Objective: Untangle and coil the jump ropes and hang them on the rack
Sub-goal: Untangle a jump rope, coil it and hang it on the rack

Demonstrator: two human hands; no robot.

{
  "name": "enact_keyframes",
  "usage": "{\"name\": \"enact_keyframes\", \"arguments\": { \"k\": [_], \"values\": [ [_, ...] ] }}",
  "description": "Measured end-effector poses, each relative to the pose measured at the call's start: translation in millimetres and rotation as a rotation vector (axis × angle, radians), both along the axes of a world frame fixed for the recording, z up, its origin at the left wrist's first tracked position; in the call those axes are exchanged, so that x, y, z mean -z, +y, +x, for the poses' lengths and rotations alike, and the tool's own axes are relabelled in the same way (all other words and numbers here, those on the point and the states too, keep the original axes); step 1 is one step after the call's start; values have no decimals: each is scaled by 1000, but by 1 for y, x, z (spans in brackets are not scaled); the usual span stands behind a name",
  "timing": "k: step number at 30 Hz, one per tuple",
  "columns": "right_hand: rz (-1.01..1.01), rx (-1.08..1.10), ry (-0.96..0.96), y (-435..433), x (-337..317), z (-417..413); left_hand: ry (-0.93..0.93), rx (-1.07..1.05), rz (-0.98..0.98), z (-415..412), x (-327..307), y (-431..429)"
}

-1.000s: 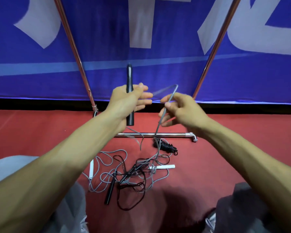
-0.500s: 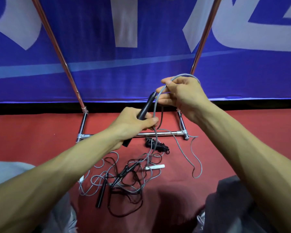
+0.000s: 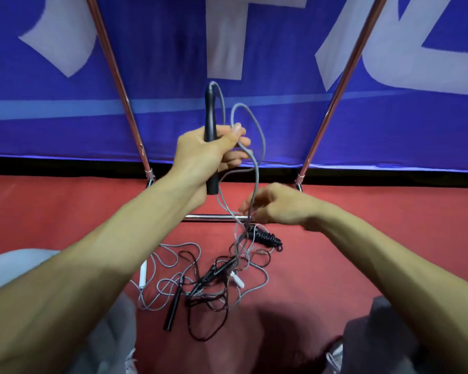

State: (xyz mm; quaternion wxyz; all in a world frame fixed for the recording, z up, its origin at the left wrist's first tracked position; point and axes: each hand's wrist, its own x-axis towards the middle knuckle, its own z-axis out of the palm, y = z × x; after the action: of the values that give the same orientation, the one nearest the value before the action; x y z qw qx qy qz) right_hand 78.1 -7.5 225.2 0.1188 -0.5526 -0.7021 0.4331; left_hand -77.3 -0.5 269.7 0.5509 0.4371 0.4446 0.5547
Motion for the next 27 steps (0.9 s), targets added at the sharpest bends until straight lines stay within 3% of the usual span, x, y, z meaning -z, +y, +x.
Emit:
{"name": "enact_keyframes", "arguments": {
  "k": [3, 7, 12, 15, 22, 27],
  "values": [
    [3, -112, -103, -4, 19, -9, -88, -15, 5, -10, -10, 0],
    [71, -96, -134, -3, 28, -13, -149, -14, 16, -16, -15, -1],
    [-17, 123, 208, -2, 12, -12, -99, -61, -40, -19, -7, 3],
    [35, 205, 385, -4, -8, -6, -63, -44, -132, -15, 2, 5],
    [193, 481, 688, 2, -47, 11, 352, 255, -174, -6, 14, 5],
    [136, 688, 883, 13, -53, 23, 422, 432, -120, 9, 23, -6]
  ]
}}
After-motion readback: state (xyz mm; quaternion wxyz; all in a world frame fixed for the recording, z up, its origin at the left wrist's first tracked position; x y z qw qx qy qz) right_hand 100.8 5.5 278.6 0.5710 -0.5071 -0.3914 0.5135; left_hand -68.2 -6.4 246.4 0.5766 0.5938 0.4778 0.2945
